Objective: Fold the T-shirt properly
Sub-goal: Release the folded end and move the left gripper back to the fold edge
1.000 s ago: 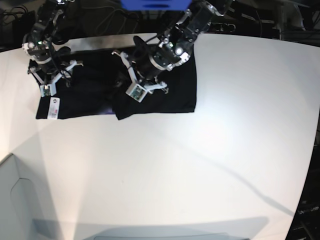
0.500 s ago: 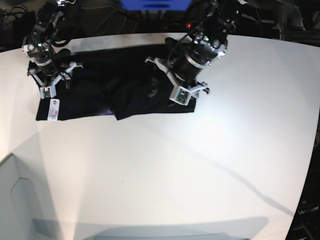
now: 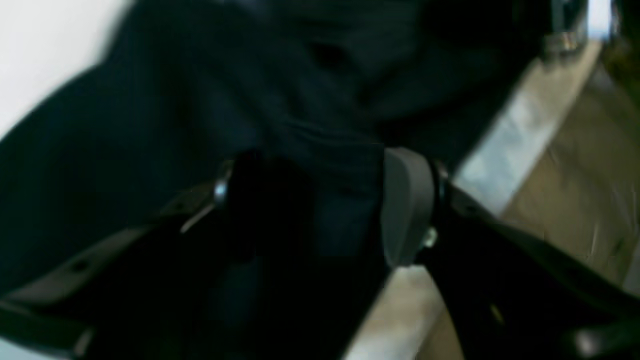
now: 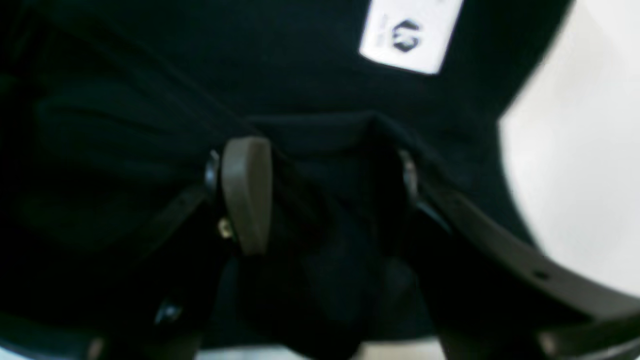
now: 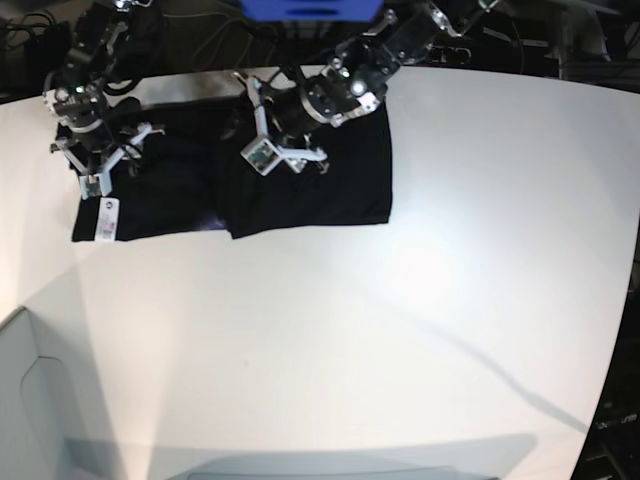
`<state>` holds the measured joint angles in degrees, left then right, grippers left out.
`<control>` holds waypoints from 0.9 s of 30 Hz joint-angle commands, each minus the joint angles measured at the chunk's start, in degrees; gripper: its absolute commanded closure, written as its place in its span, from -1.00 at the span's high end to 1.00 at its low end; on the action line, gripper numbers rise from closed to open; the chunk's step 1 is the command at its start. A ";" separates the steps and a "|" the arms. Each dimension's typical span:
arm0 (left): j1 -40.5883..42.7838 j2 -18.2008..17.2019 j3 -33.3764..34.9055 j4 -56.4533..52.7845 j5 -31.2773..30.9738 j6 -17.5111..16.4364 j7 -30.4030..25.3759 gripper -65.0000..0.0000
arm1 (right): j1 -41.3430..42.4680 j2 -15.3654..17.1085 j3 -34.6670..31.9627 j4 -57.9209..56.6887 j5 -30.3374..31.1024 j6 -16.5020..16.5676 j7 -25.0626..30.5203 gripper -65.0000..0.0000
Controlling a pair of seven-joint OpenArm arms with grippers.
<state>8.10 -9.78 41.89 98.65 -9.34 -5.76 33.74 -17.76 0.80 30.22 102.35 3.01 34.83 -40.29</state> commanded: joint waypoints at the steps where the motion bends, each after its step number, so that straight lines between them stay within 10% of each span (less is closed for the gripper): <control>1: -1.02 0.33 1.58 0.56 -0.46 -0.17 -1.16 0.09 | 0.22 0.48 0.33 2.49 0.64 0.03 1.30 0.02; 9: 0.12 -2.83 0.70 6.27 -0.55 -0.17 -1.43 0.09 | 0.40 0.48 3.94 7.59 0.73 -0.06 1.30 0.25; 27: 11.37 -4.94 -33.05 5.13 -0.55 -0.44 -1.60 0.10 | 7.17 5.49 5.61 -9.47 0.73 -0.06 1.30 0.27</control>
<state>19.70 -14.59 8.95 102.78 -9.67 -6.17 33.26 -10.90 5.54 35.62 92.12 4.34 34.72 -38.52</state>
